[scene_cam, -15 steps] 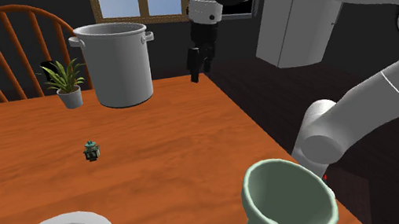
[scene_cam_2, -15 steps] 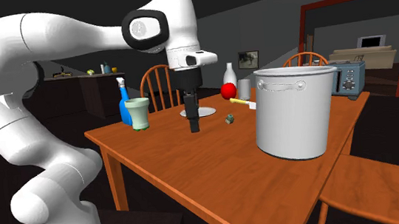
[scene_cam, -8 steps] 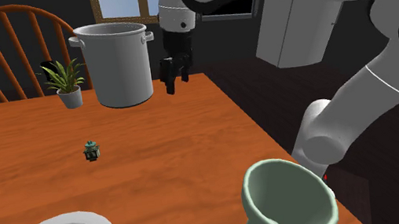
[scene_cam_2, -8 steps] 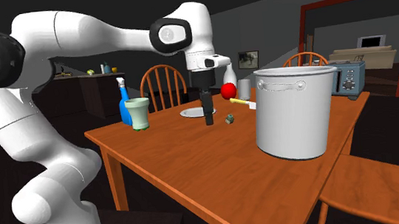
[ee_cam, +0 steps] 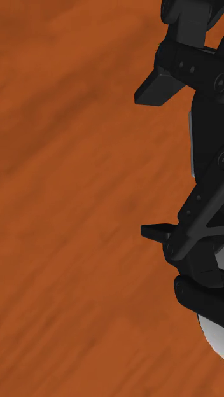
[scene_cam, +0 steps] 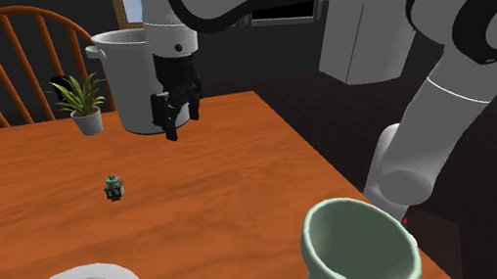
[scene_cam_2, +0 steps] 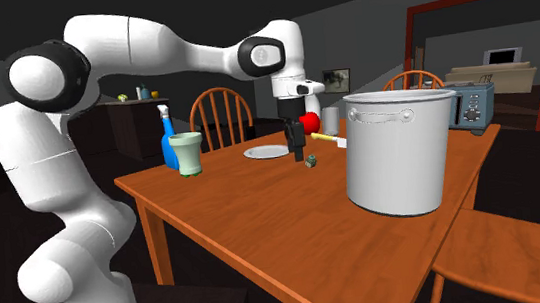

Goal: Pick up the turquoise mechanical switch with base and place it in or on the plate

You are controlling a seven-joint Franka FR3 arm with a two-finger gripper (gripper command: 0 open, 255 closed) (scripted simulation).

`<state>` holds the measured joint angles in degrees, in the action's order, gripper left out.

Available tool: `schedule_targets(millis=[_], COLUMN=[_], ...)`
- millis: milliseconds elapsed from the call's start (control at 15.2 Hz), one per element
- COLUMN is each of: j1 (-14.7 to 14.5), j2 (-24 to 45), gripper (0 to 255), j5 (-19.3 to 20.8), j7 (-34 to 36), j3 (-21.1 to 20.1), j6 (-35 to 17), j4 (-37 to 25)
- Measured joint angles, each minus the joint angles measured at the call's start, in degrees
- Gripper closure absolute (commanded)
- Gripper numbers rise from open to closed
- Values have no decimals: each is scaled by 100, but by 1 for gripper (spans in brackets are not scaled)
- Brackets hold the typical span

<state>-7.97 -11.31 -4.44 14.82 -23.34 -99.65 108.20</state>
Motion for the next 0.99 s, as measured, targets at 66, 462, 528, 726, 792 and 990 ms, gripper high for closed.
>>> schedule_targets(millis=[66, 462, 528, 726, 792, 990], j1=[-30, -393, -496, -825, -941, -1012], j2=[185, 1556, 1780, 2494, 2698, 2841], gripper=[0, 0, 0, 0, 0, 0], j5=[59, 636, 748, 1108, 1210, 1282], j7=[77, 749, 878, 1164, 1238, 1292], j3=[-77, -576, -647, -780, -808, -819], j6=[2, 158, 204, 394, 490, 362], j4=[-166, -1489, -1715, -2485, -2743, -2725])
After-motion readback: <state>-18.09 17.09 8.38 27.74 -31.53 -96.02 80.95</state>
